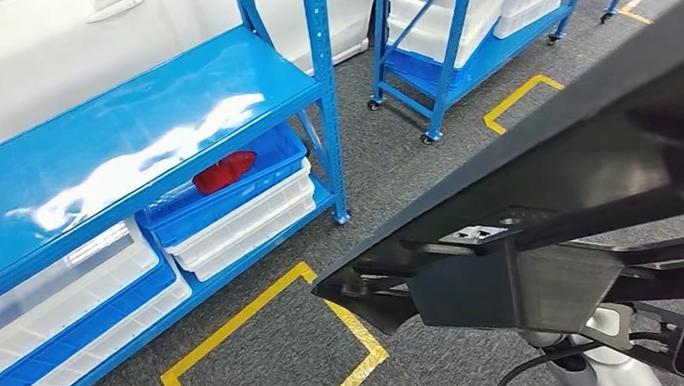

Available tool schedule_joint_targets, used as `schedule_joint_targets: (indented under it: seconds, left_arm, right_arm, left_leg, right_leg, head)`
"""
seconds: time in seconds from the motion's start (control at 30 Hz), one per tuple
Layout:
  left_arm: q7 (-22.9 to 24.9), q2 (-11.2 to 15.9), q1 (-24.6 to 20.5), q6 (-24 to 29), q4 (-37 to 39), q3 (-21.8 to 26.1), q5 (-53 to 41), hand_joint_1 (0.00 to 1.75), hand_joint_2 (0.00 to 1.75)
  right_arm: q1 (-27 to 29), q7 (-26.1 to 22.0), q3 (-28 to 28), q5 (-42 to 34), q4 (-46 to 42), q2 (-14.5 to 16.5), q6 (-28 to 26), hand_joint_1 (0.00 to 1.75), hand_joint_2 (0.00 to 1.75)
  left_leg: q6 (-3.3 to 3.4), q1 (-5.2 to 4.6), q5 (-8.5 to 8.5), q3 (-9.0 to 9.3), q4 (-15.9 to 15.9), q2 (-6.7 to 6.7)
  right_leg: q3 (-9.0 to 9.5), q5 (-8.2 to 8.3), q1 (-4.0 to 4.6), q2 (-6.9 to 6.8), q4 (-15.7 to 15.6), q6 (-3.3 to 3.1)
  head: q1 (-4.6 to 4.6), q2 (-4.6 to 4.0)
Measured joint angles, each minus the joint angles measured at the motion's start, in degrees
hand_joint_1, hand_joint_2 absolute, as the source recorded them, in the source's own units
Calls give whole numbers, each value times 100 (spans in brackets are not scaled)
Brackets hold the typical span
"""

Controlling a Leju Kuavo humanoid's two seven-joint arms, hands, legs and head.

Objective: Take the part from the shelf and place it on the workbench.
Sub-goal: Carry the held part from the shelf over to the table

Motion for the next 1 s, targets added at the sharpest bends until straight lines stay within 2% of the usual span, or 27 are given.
schedule_joint_targets:
  seconds: [0.03,0.07,0.1,0.13,0.17,0.2,0.23,0.27,0.3,0.33,0.37,0.4,0.43,0.47,0.5,0.57,0.6,0.63,0.67,0.7,0.77,0.8,0.83,0.87,0.93,0.97,1.0]
  left_arm:
    - [2,16,8,-23,0,0,-1,0,0]
    - [2,30,16,-38,0,0,-1,0,0]
    - [3,39,24,-48,1,0,0,0,0]
    - [2,45,33,-54,1,0,2,0,0]
    - [-1,49,41,-58,2,0,11,0,0]
    - [-5,53,47,-60,2,1,25,0,0]
    - [-11,58,50,-61,2,3,39,0,0]
    - [-14,63,52,-61,3,4,51,0,0]
    - [-20,67,52,-61,4,6,56,0,0]
    - [-25,68,52,-61,5,7,56,0,0]
    - [-28,69,49,-61,7,8,57,0,0]
    - [-30,68,44,-61,7,8,60,0,0]
    - [-24,67,39,-61,7,9,69,0,0]
    - [-17,66,35,-60,7,11,84,0,0]
    - [-8,64,34,-59,7,13,99,0,0]
    - [1,57,39,-58,7,19,128,0,0]
    - [-4,50,43,-58,7,20,140,0,0]
    - [-27,38,45,-61,7,21,150,0,0]
    - [-69,22,42,-71,7,22,158,0,0]
    - [-130,1,38,-97,7,22,163,0,0]
    - [-254,-35,27,-189,7,22,163,0,0]
    - [-297,-52,23,-240,7,22,163,0,0]
    - [-324,-64,19,-281,7,22,162,0,0]
    - [-339,-75,14,-310,7,22,162,0,0]
    - [-352,-91,-5,-339,7,22,162,0,0]
    - [-356,-97,-12,-346,7,22,163,0,0]
    - [-359,-105,-12,-350,7,22,163,0,0]
  right_arm:
    - [11,0,8,40,1,31,-20,175,175]
    - [26,0,18,70,2,57,-34,175,175]
    - [43,0,28,94,5,76,-43,175,175]
    - [60,0,38,118,7,89,-48,175,175]
    - [80,0,45,145,9,98,-51,175,175]
    - [102,0,55,177,10,105,-54,175,175]
    - [123,0,67,208,10,109,-56,175,175]
    - [135,0,78,231,9,111,-57,175,175]
    - [141,0,87,249,7,113,-57,175,175]
    - [145,0,93,260,5,116,-57,175,175]
    - [151,0,98,268,3,118,-57,175,175]
    - [157,0,104,267,1,121,-55,175,175]
    - [162,0,111,251,1,122,-52,175,175]
    - [150,0,121,216,5,121,-44,175,175]
    - [123,0,132,164,16,121,-32,175,175]
    - [63,0,151,14,70,120,25,175,175]
    - [45,0,158,-60,111,120,72,175,175]
    - [38,0,164,-118,158,121,133,175,175]
    - [36,0,168,-148,203,121,203,175,175]
    - [35,0,169,-136,246,121,272,175,175]
    - [31,0,171,-28,307,129,358,175,175]
    - [28,0,173,36,328,144,371,175,175]
    - [25,0,175,86,345,159,369,175,175]
    - [24,0,178,122,363,173,366,175,175]
    - [33,0,181,163,390,189,366,175,175]
    - [36,1,183,178,396,194,369,175,175]
    - [37,4,190,191,399,211,373,175,175]
  left_leg:
    - [-20,15,-193,-143,341,-155]
    - [-36,22,-378,-314,728,-240]
    - [-52,30,-485,-452,1037,-272]
    - [-66,38,-486,-512,1176,-284]
    - [-75,49,-382,-479,1111,-290]
    - [-78,63,-192,-348,840,-316]
    - [-74,82,8,-171,458,-397]
    - [-66,102,137,-8,102,-554]
    - [-52,118,209,104,-148,-689]
    - [-32,120,216,152,-267,-787]
    - [-7,112,199,159,-287,-814]
    - [31,109,218,158,-295,-743]
    - [73,107,241,163,-317,-664]
    - [119,111,265,167,-342,-583]
    - [158,113,286,165,-367,-497]
    - [198,88,297,148,-376,-335]
    - [203,76,297,139,-373,-256]
    - [206,68,295,132,-370,-177]
    - [205,65,293,130,-366,-104]
    - [202,62,289,132,-364,-34]
    - [178,44,275,145,-361,78]
    - [156,31,267,149,-357,126]
    - [128,21,261,153,-355,172]
    - [96,15,258,156,-357,217]
    - [27,21,244,171,-361,293]
    - [-1,24,190,155,-312,242]
    - [-22,27,78,86,-155,129]
  right_leg:
    - [-5,12,-1,51,-6,-16]
    - [-14,19,0,108,-4,-29]
    - [-20,22,3,172,2,-34]
    - [-24,23,4,239,12,-34]
    - [-27,22,3,310,28,-31]
    - [-30,17,-1,383,51,-22]
    - [-36,9,-5,449,77,-7]
    - [-54,3,-1,511,108,20]
    - [-80,4,-3,572,132,53]
    - [-112,15,-10,633,147,93]
    - [-143,36,-21,700,148,140]
    - [-166,61,-35,769,139,184]
    - [-191,61,-43,761,153,218]
    - [-245,4,-39,665,239,244]
    - [-351,-122,-33,515,445,264]
    - [-694,-499,-38,208,1168,296]
    - [-863,-645,-48,150,1539,313]
    - [-953,-696,-57,121,1754,324]
    - [-926,-639,-61,100,1743,327]
    - [-780,-496,-62,71,1501,321]
    - [-300,-183,-26,-123,654,269]
    - [-134,-100,2,-207,336,228]
    - [-49,-75,30,-262,157,188]
    - [-48,-90,55,-249,118,153]
    - [-59,-53,45,-125,83,86]
    - [-45,-28,31,-68,46,53]
    - [-31,-3,15,-16,8,22]
  head:
    - [-11,0]
    - [-21,1]
    - [-25,0]
    - [-25,0]
    - [-26,0]
    - [-25,0]
    - [-27,0]
    - [-25,-1]
    - [-26,-1]
    - [-26,-1]
    - [-24,0]
    - [-25,1]
    - [-25,0]
    - [-10,0]
    - [4,-1]
    - [34,0]
    - [35,-1]
    - [36,0]
    - [37,0]
    - [38,0]
    - [38,0]
    - [34,0]
    - [33,-1]
    - [31,0]
    - [30,0]
    - [23,0]
    - [15,-1]
